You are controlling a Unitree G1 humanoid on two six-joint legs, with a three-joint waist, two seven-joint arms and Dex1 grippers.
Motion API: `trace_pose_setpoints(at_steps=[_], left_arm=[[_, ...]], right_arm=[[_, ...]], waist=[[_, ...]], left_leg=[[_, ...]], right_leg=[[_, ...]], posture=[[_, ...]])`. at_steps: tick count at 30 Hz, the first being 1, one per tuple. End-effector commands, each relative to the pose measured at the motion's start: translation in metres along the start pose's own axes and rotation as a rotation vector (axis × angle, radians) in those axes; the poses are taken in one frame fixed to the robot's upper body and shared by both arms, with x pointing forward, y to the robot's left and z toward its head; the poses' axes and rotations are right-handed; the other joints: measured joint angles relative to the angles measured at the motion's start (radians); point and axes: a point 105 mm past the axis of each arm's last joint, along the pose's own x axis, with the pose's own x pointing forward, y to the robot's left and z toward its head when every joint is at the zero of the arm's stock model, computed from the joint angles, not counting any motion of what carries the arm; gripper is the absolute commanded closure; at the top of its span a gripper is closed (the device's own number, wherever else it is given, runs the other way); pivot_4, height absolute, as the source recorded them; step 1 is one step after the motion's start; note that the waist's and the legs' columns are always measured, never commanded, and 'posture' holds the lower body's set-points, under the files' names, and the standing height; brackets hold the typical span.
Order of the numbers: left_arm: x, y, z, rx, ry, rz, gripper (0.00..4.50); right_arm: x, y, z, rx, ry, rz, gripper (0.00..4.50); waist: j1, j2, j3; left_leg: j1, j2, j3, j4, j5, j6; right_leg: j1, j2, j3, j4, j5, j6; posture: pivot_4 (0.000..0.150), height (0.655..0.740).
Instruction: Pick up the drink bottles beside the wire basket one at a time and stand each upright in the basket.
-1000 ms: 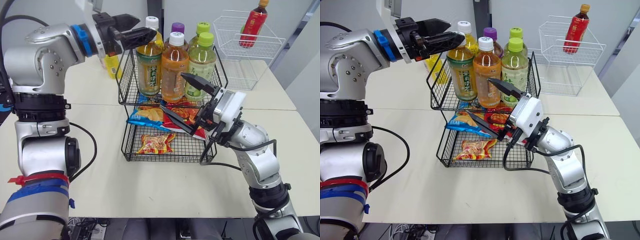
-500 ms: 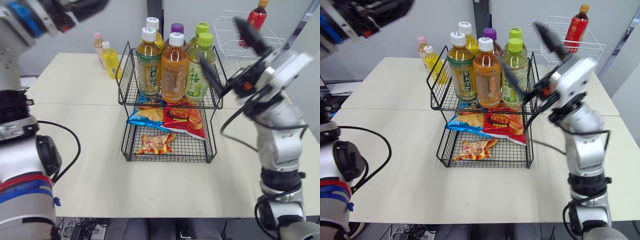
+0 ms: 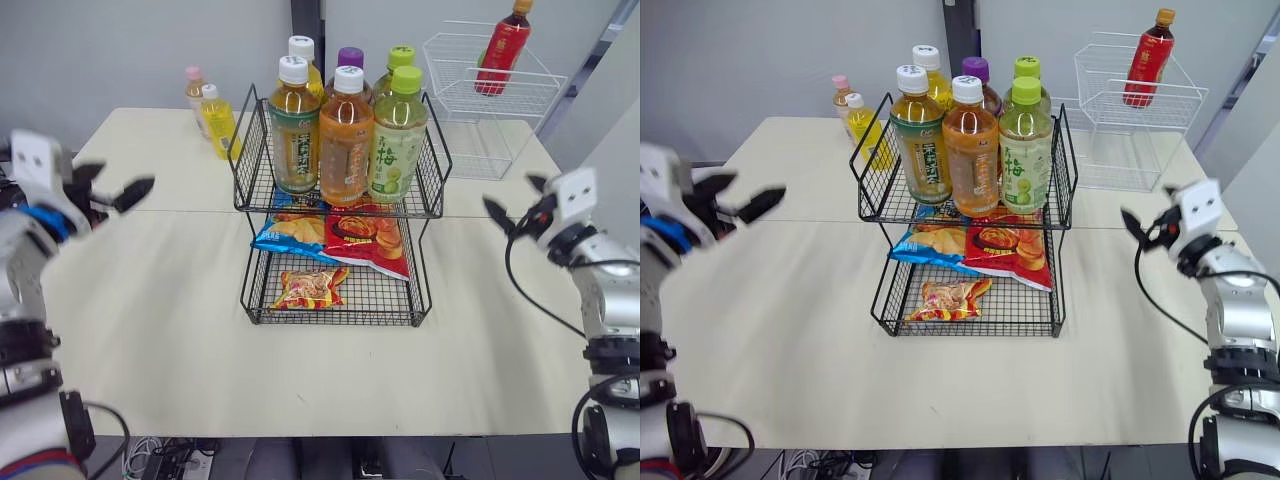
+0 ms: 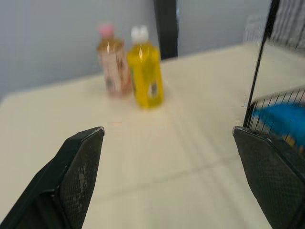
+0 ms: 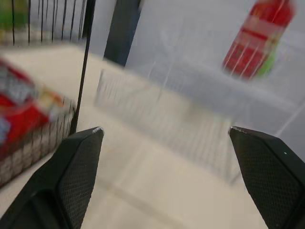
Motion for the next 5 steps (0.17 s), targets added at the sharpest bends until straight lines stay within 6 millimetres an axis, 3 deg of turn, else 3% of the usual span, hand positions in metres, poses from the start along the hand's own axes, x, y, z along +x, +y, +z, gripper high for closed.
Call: trace_pose_setpoints(at_steps=[1, 5], left_arm=[[-0.003, -0.007, -0.005, 0.042, 0.007, -0.043, 0.01], [-0.004, -0.012, -0.023, 0.033, 0.052, -0.067, 0.01]], right_arm=[[-0.008, -0.001, -0.001, 0.030, 0.034, 0.054, 0.00], [-0.012, -0.001, -0.014, 0.016, 0.088, 0.077, 0.00]], waist=[[0.001, 0.000, 0.000], [0.001, 0.000, 0.000]], left_leg=[[0.000, 0.000, 0.000, 0.000, 0.000, 0.000], [0.001, 0.000, -0.001, 0.000, -0.002, 0.003]], right_leg=[[0.000, 0.000, 0.000, 0.000, 0.000, 0.001], [0.001, 0.000, 0.000, 0.000, -0.002, 0.005]], posture=[[0.150, 0.7400], [0.150, 0.7400]])
